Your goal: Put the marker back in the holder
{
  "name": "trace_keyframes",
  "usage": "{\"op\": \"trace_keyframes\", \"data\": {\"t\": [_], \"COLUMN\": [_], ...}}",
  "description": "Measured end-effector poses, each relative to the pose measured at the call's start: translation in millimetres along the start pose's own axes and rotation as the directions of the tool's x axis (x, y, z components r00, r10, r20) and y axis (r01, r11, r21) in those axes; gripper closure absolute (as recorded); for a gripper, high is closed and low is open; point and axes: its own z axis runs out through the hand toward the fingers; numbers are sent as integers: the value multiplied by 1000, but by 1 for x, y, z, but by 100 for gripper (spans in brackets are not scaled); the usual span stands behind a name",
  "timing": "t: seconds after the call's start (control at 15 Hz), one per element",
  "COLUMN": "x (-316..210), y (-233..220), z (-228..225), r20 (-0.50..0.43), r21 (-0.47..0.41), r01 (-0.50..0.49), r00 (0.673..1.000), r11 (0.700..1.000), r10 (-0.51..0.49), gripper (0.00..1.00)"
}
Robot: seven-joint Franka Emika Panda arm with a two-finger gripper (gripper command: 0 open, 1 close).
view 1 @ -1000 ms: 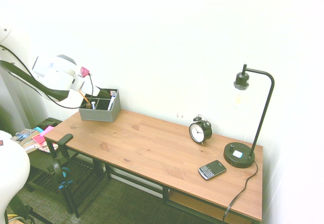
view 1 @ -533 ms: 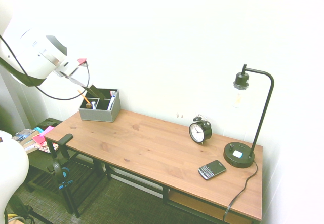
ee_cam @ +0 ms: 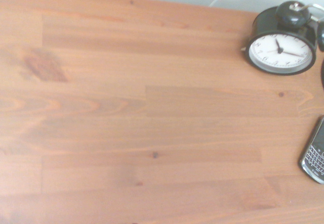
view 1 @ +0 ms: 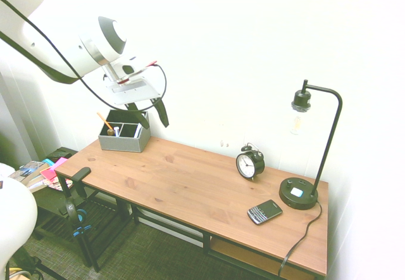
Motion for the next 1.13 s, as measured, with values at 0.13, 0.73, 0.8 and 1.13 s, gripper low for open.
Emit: {"op": "trace_keyframes", "data": {"t": [0.13, 0.73, 0.8, 1.13], "x": [4, 7, 7, -2], "y": [9, 29, 28, 25], "z": [0, -8, -10, -7], "r20": [81, 212, 200, 213], "r21": [18, 61, 54, 62], "r01": [74, 124, 126, 118], "r00": [994, 968, 971, 969], "r11": [997, 990, 991, 991], "r10": [-75, -134, -134, -129], "gripper": [0, 0, 0, 0]}}
